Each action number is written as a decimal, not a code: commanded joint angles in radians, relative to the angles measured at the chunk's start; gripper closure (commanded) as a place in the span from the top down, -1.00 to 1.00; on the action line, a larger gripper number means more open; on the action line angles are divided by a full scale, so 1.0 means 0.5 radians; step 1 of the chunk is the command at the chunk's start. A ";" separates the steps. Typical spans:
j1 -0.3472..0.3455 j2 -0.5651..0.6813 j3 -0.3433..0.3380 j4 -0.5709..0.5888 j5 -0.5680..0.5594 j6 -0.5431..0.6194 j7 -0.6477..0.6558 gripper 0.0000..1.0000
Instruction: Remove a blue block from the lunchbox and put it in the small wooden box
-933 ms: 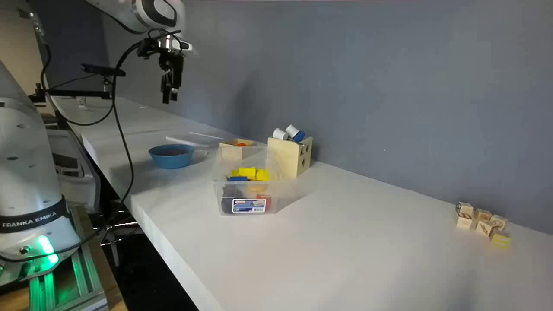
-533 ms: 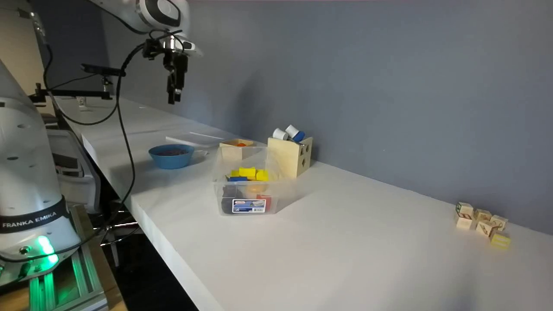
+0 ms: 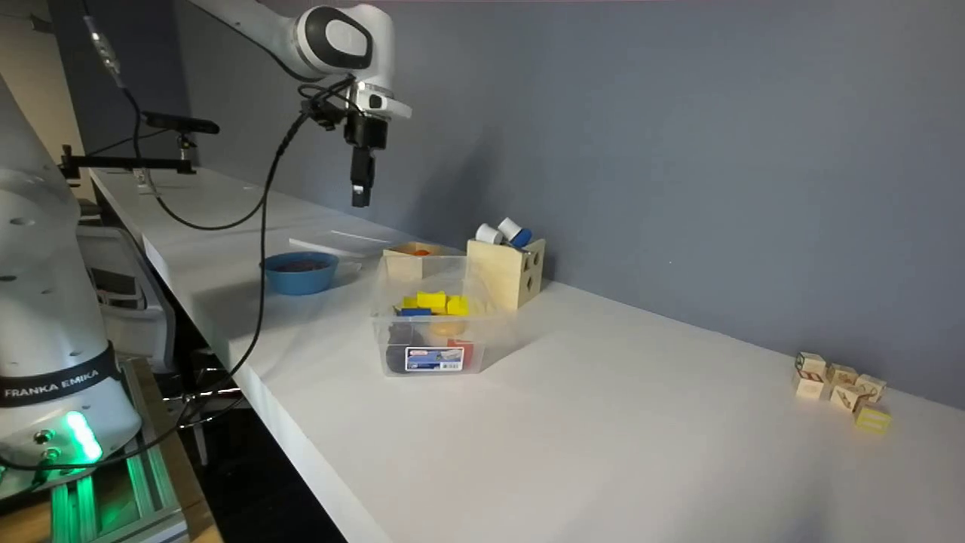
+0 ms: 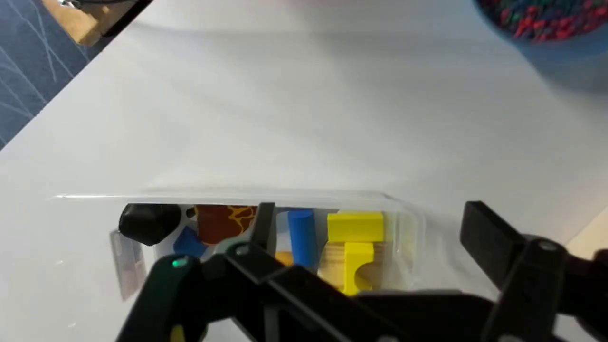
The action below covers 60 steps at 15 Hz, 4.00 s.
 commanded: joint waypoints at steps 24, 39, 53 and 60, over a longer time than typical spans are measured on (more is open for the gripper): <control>-0.077 0.719 -0.373 0.169 -0.137 0.463 -0.121 1.00; -0.063 0.760 -0.413 0.033 -0.085 0.518 -0.097 1.00; -0.033 0.855 -0.406 -0.032 0.145 0.889 -0.326 -0.24; -0.056 0.667 -0.445 -0.119 0.171 0.809 -0.341 -0.84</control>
